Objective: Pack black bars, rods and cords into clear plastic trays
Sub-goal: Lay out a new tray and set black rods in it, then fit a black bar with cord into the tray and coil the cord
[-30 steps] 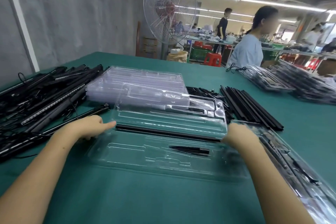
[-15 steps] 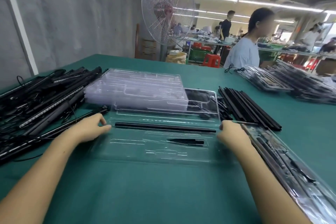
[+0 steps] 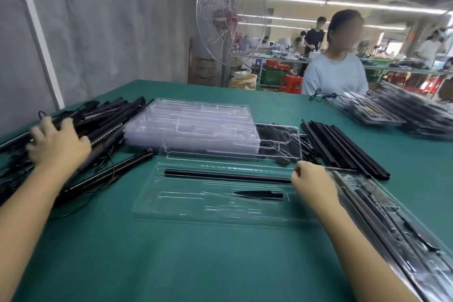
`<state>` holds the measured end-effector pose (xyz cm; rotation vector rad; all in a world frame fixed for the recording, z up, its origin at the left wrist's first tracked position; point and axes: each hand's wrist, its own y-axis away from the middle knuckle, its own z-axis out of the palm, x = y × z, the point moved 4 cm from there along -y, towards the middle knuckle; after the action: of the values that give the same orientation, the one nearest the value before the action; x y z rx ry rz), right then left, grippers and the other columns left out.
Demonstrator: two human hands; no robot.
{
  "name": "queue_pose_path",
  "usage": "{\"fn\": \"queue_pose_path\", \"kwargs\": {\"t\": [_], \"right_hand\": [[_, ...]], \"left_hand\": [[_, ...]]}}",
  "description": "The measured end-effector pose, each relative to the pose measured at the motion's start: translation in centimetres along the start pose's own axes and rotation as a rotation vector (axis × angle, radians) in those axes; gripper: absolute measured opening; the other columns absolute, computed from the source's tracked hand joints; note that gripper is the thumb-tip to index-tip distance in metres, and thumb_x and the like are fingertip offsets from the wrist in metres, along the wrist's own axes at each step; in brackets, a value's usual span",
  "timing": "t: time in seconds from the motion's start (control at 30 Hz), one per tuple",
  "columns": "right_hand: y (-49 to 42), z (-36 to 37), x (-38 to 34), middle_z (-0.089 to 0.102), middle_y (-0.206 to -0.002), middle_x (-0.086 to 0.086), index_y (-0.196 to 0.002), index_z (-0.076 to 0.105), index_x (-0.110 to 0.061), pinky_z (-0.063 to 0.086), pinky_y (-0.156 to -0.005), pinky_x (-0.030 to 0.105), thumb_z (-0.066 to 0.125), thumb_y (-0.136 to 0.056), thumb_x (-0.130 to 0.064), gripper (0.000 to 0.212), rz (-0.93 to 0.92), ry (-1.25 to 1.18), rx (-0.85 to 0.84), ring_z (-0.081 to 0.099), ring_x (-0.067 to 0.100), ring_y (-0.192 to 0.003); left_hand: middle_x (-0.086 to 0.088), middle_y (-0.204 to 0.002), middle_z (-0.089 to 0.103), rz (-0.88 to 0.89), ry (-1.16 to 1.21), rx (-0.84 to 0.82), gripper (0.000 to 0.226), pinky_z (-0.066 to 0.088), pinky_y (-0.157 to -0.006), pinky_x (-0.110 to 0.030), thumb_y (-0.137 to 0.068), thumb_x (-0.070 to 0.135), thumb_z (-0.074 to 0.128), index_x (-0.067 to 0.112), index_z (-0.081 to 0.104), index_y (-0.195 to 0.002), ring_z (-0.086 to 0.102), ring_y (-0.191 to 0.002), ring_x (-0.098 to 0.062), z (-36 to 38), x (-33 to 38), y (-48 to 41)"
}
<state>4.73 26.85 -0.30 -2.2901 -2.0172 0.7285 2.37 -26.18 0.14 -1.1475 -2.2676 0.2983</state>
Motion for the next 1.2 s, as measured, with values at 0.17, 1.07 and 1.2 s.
{"fn": "queue_pose_path", "kwargs": {"t": [0.17, 1.07, 1.2], "right_hand": [[0.6, 0.9, -1.0, 0.062, -0.08, 0.009, -0.086, 0.056, -0.005, 0.043, -0.058, 0.031, 0.042, -0.09, -0.016, 0.018, -0.069, -0.025, 0.01, 0.058, 0.03, -0.072], [1.9, -0.5, -5.0, 0.061, -0.093, 0.006, -0.095, 0.062, -0.006, 0.047, -0.07, 0.034, 0.048, -0.092, -0.013, 0.015, -0.148, -0.18, 0.124, 0.055, 0.023, -0.089], [3.2, 0.4, -13.1, 0.065, -0.086, 0.001, -0.1, 0.062, -0.006, 0.05, -0.057, 0.02, 0.054, -0.092, -0.017, 0.015, -0.186, -0.757, -0.232, 0.062, 0.015, -0.068]], "left_hand": [[-0.022, -0.149, 0.029, -0.091, -0.153, -0.401, 0.069, 0.029, -0.109, -0.053, -0.092, 0.055, 0.039, 0.014, 0.029, -0.146, 0.03, -0.132, -0.047, 6.3, -7.1, -1.6], [-0.011, -0.105, 0.056, 0.282, 0.109, -0.229, 0.04, 0.043, -0.079, -0.039, -0.085, 0.034, 0.066, 0.004, 0.049, -0.105, 0.055, -0.098, -0.033, -3.3, 4.0, 8.3], [0.002, -0.077, 0.071, 0.176, 0.595, -0.439, 0.038, 0.043, -0.068, -0.032, -0.074, 0.026, 0.079, 0.009, 0.053, -0.096, 0.065, -0.071, -0.017, -3.8, 5.8, 8.8]]}}
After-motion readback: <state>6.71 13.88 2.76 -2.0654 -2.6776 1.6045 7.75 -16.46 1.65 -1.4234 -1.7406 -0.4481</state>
